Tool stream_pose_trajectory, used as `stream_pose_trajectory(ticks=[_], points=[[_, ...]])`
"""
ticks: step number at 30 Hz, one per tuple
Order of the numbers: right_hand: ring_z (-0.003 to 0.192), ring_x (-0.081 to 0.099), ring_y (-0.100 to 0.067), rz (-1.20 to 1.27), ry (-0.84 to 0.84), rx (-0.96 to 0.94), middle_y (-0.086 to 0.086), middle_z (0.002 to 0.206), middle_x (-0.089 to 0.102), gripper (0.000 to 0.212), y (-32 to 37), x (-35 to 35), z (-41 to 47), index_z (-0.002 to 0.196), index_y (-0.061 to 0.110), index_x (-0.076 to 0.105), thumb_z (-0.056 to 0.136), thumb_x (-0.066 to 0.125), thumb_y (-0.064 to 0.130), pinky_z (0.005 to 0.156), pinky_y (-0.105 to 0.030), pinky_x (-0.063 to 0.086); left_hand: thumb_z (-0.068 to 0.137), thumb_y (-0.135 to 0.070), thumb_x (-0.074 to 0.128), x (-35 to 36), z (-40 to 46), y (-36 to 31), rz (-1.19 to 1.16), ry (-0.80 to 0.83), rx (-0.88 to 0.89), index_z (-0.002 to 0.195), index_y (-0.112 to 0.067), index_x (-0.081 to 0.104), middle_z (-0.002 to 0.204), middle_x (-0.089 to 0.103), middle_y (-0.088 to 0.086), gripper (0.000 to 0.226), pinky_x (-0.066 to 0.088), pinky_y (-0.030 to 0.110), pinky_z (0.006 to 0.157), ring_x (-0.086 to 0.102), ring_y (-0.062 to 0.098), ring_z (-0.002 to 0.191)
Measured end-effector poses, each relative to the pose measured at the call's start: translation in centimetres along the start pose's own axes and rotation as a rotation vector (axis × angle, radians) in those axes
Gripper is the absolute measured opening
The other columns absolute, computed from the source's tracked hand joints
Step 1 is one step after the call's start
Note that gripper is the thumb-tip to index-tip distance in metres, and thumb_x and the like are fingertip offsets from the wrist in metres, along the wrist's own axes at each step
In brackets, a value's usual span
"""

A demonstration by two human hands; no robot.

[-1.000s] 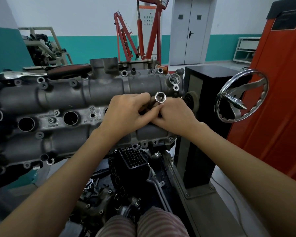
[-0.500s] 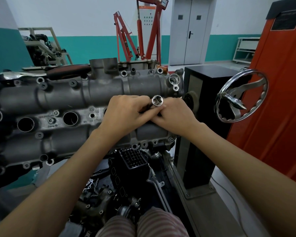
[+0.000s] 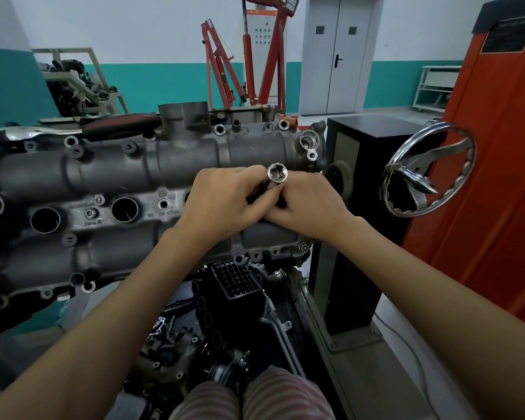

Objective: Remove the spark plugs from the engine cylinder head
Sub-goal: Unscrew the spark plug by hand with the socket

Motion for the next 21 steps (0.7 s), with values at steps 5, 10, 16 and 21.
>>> stream_pose_trajectory(ticks=[5,10,16,21], points=[[0.050,0.056,-0.022,-0.037,-0.035,-0.009,-0.003,0.055,0.059,0.042,-0.10,0.03,-0.04,0.066,0.012,0.063,0.079,0.039,0.044,0.045,-0.021,0.026,0.088,-0.042,0.051,0.24,-0.07,0.56,0.016,0.011,-0.017,0.051,-0.004,0.054,0.043,0.051,0.004,0.052,0.037,0.033,0.039,0.047,0.021,0.039],[0.054,0.058,-0.024,-0.044,0.002,-0.038,-0.005,0.062,0.062,0.044,0.16,0.07,0.05,0.078,0.009,0.064,0.079,0.036,0.043,0.048,-0.021,0.025,0.087,-0.045,0.042,0.33,-0.06,0.38,0.002,0.052,-0.049,0.064,-0.004,0.062,0.051,0.055,0.003,0.051,0.042,0.039,0.044,0.052,0.021,0.047],[0.062,0.057,-0.021,-0.032,0.051,-0.002,0.000,0.072,0.060,0.050,-0.25,0.35,0.11,0.087,0.008,0.054,0.076,0.027,0.049,0.049,-0.026,0.033,0.081,-0.033,0.047,-0.24,0.11,-0.22,-0.012,0.026,-0.035,0.062,-0.007,0.047,0.051,0.044,-0.004,0.033,0.037,0.032,0.039,0.043,0.019,0.044],[0.057,0.058,-0.024,-0.046,0.035,-0.006,-0.003,0.064,0.061,0.047,-0.17,0.41,0.11,0.078,0.010,0.056,0.076,0.030,0.049,0.048,-0.024,0.027,0.083,-0.027,0.050,-0.13,0.02,-0.24,-0.004,0.022,-0.019,0.060,-0.006,0.050,0.049,0.048,0.000,0.031,0.037,0.031,0.038,0.046,0.022,0.041]])
Point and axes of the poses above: each hand's wrist, its own z-axis towards the middle knuckle, its own x-axis out of the palm, y = z × x, the point moved 5 cm from there along z, towards the middle knuckle
